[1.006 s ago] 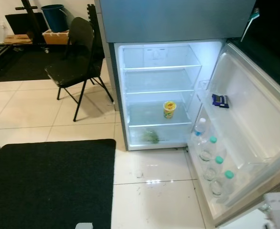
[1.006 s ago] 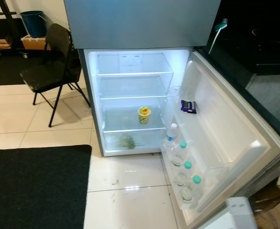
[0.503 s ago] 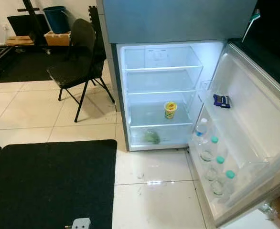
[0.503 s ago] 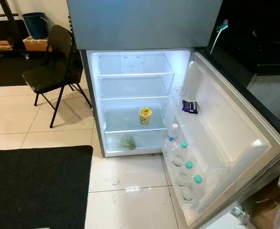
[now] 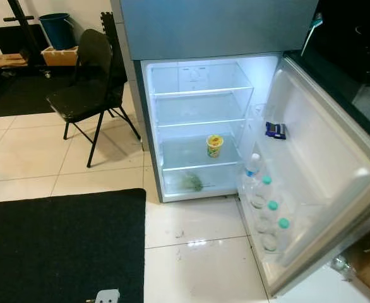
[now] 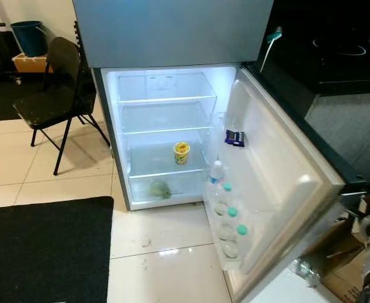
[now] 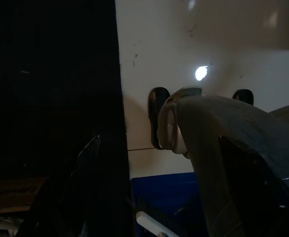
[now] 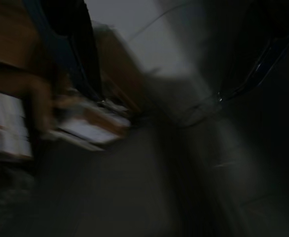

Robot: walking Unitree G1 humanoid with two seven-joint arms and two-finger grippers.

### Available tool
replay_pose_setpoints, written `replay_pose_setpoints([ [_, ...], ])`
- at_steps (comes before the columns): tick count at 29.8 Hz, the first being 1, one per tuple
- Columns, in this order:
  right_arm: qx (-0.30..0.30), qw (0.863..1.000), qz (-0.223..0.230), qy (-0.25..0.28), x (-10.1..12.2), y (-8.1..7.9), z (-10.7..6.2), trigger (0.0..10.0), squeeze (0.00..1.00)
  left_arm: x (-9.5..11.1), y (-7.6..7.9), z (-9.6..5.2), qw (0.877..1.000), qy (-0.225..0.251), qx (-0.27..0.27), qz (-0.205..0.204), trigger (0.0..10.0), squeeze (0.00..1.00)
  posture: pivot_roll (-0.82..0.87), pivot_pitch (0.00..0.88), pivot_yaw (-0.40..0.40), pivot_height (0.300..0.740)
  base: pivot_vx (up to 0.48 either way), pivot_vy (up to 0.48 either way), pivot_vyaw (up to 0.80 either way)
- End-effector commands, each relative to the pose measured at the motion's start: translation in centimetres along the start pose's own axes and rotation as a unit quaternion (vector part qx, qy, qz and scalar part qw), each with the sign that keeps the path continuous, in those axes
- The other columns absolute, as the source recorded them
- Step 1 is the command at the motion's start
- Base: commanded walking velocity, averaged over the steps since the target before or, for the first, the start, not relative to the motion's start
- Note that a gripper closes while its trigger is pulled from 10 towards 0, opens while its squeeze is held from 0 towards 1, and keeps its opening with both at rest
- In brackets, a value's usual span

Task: Restocking fridge

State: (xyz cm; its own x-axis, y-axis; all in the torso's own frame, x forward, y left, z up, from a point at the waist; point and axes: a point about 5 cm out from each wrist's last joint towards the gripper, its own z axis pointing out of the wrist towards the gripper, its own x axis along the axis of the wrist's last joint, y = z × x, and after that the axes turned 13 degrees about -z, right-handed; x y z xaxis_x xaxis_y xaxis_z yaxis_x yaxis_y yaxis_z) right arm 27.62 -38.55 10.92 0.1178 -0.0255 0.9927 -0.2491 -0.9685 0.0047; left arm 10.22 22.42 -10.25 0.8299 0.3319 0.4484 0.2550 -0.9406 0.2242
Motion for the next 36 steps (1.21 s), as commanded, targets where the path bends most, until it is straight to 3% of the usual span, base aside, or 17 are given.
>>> replay_pose_setpoints([
  [1, 0.092, 0.996, 0.002, 0.006, -0.1, -2.1, 0.5, 10.0, 0.0, -0.1, -0.2, -0.1, 1.0, -0.001, 0.001, 0.0, 10.0, 0.0, -0.05, 0.0, -0.017, 0.74, 0.0, 0.0, 0.0],
  [5, 0.228, 0.973, 0.007, 0.023, -0.2, -5.0, 0.6, 10.0, 0.0, -0.1, -0.2, -0.1, 1.0, -0.001, 0.0, 0.002, 10.0, 0.0, -0.06, 0.0, -0.013, 0.74, 0.0, 0.0, 0.0],
  [6, 0.333, 0.942, 0.002, 0.033, -0.2, -7.6, 0.4, 10.0, 0.0, 0.0, -0.2, -0.1, 1.0, -0.002, 0.0, 0.003, 10.0, 0.0, -0.06, 0.0, -0.012, 0.74, 0.0, 0.0, 0.0],
  [7, 0.333, 0.942, 0.002, 0.033, -0.2, -7.6, 0.4, 10.0, 0.0, 0.0, -0.2, -0.1, 1.0, -0.002, 0.0, 0.003, 10.0, 0.0, -0.06, 0.0, -0.012, 0.74, 0.0, 0.0, 0.0],
  [8, 0.427, 0.903, 0.003, 0.043, -0.2, -10.0, -0.2, 10.0, 0.0, 0.0, -0.3, -0.1, 1.0, -0.002, 0.0, 0.003, 10.0, 0.0, -0.05, 0.0, -0.011, 0.74, 0.0, 0.0, 0.0],
  [10, 0.427, 0.903, 0.003, 0.043, -0.2, -10.0, -0.2, 10.0, 0.0, 0.0, -0.3, -0.1, 1.0, -0.002, 0.0, 0.003, 10.0, 0.0, -0.05, 0.0, -0.011, 0.74, 0.0, 0.0, 0.0],
  [12, 0.563, 0.822, 0.034, 0.077, 0.9, -15.0, -1.7, 10.0, 0.0, -0.1, -0.3, -0.1, 1.0, -0.004, 0.0, 0.003, 10.0, 0.0, -0.05, 0.0, -0.009, 0.74, 0.0, 0.0, 0.0],
  [14, 0.591, 0.8, 0.047, 0.086, 1.1, -16.5, -2.0, 10.0, 0.0, -0.2, -0.3, -0.2, 1.0, -0.006, 0.001, 0.001, 10.0, 0.0, -0.05, 0.0, -0.011, 0.74, 0.0, 0.0, 0.0],
  [18, 0.569, 0.82, 0.034, 0.061, -0.5, -17.7, -1.0, 10.0, 0.0, -0.5, -0.3, -0.2, 1.0, -0.01, 0.001, 0.0, 10.0, 0.0, -0.05, 0.0, -0.016, 0.74, 0.0, 0.0, 0.0],
  [19, 0.533, 0.846, 0.014, 0.024, -2.0, -17.4, -0.6, 10.0, 0.0, -0.6, -0.2, -0.2, 1.0, -0.01, 0.0, -0.001, 10.0, 0.0, -0.05, 0.0, -0.016, 0.74, 0.0, 0.0, 0.0],
  [20, 0.533, 0.846, 0.014, 0.024, -2.0, -17.4, -0.6, 10.0, 0.0, -0.6, -0.2, -0.2, 1.0, -0.01, 0.0, -0.001, 10.0, 0.0, -0.05, 0.0, -0.016, 0.74, 0.0, 0.0, 0.0],
  [25, 0.389, 0.915, -0.043, -0.095, -6.6, -15.7, -0.6, 10.0, 0.0, -0.8, -0.1, -0.2, 1.0, -0.012, -0.001, 0.0, 10.0, 0.0, -0.05, 0.0, -0.014, 0.74, 0.0, 0.0, 0.0],
  [30, 0.32, 0.927, -0.082, -0.177, -9.5, -14.5, -1.7, 10.0, 0.0, -0.8, 0.0, -0.1, 1.0, -0.013, -0.002, 0.002, 10.0, 0.0, -0.05, 0.0, -0.012, 0.74, 0.0, 0.0, 0.0],
  [31, 0.293, 0.927, -0.101, -0.213, -10.8, -13.9, -2.5, 7.2, 0.0, -0.7, 0.0, -0.1, 1.0, -0.012, -0.003, 0.003, 10.0, 0.0, -0.05, 0.0, -0.012, 0.74, 0.0, 0.0, 0.0],
  [33, 0.275, 0.925, -0.114, -0.235, -11.7, -13.5, -3.0, 7.2, 0.0, -0.7, 0.1, -0.1, 1.0, -0.012, -0.003, 0.004, 10.0, 0.0, -0.05, 0.0, -0.013, 0.74, 0.0, 0.0, 0.0],
  [34, 0.252, 0.92, -0.136, -0.269, -13.2, -12.9, -4.1, 0.0, 0.0, -0.6, 0.1, -0.1, 1.0, -0.012, -0.003, 0.005, 10.0, 0.0, -0.05, 0.0, -0.012, 0.74, 0.0, 0.0, 0.0],
  [36, 0.235, 0.913, -0.153, -0.296, -14.4, -12.4, -5.1, 0.0, 0.0, -0.6, 0.1, 0.0, 1.0, -0.012, -0.003, 0.006, 10.0, 0.0, -0.05, 0.0, -0.013, 0.74, 0.0, 0.0, 0.0],
])
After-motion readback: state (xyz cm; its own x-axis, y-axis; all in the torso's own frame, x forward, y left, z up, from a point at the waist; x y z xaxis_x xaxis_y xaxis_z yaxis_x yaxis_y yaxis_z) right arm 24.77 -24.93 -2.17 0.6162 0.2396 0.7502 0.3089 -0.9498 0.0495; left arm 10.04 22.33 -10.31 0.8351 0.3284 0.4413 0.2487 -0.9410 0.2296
